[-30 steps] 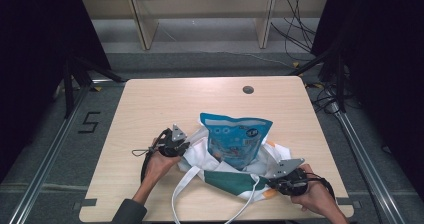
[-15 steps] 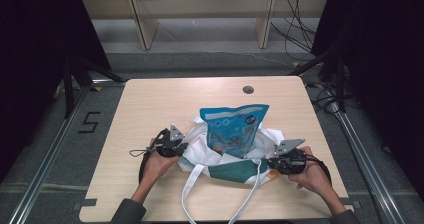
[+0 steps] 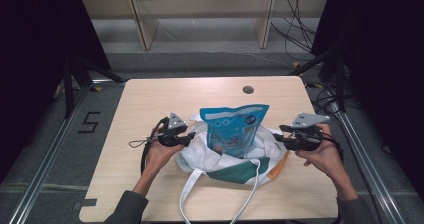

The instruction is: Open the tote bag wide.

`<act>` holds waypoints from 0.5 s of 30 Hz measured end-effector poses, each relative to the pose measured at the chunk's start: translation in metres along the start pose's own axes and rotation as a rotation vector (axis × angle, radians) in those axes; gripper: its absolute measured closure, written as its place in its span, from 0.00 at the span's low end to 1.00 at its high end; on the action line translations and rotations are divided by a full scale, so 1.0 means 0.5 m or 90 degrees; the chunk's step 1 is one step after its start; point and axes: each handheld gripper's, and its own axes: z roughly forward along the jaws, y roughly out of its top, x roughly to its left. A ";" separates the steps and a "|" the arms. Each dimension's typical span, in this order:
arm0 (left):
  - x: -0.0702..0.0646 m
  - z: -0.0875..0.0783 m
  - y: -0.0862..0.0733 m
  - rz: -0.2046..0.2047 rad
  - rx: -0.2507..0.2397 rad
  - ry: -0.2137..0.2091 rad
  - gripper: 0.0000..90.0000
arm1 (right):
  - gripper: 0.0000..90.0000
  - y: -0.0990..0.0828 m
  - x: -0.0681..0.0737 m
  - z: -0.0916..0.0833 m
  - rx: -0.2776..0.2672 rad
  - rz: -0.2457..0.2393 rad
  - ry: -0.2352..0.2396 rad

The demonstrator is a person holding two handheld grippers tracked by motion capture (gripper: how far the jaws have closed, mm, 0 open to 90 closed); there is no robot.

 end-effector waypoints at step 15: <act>0.050 0.112 0.008 -0.062 0.046 -0.046 0.94 | 0.99 -0.013 -0.061 0.172 0.066 0.026 -0.055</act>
